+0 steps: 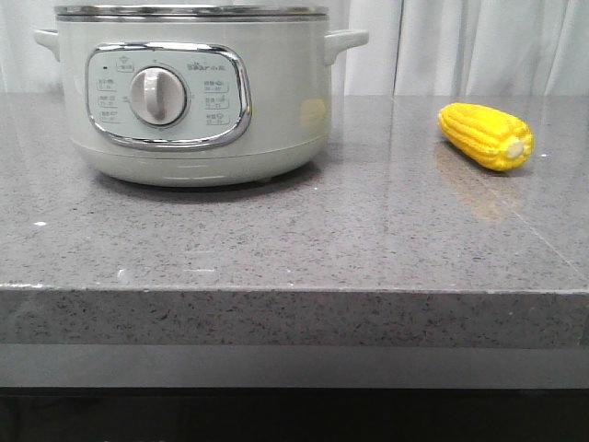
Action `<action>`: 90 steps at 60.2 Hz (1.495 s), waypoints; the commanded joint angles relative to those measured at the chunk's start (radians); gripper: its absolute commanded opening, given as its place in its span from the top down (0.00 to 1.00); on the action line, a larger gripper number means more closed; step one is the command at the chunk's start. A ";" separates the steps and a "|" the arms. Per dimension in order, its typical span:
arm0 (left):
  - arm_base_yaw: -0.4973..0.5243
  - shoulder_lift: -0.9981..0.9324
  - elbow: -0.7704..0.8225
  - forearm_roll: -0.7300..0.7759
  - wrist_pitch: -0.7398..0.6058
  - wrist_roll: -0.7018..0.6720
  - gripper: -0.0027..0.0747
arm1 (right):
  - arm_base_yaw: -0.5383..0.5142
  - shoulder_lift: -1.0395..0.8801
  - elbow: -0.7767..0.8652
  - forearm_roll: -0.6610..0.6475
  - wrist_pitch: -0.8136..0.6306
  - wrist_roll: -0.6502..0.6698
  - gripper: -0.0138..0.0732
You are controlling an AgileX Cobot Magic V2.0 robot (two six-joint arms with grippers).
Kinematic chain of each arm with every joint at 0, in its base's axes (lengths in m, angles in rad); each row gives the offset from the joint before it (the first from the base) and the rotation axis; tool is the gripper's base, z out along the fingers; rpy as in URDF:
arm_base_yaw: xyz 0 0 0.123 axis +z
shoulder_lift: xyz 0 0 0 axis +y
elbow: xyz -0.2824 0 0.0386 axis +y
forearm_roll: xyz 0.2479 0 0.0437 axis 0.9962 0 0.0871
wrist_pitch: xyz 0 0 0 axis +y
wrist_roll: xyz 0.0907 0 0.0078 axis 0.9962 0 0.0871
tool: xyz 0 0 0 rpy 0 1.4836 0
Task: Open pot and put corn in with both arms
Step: 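Move the left gripper toward the glass lid knob of the cooker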
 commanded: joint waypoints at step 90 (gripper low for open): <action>-0.049 0.589 -0.497 -0.181 0.258 0.151 0.34 | -0.002 0.437 -0.446 -0.025 0.433 -0.005 0.22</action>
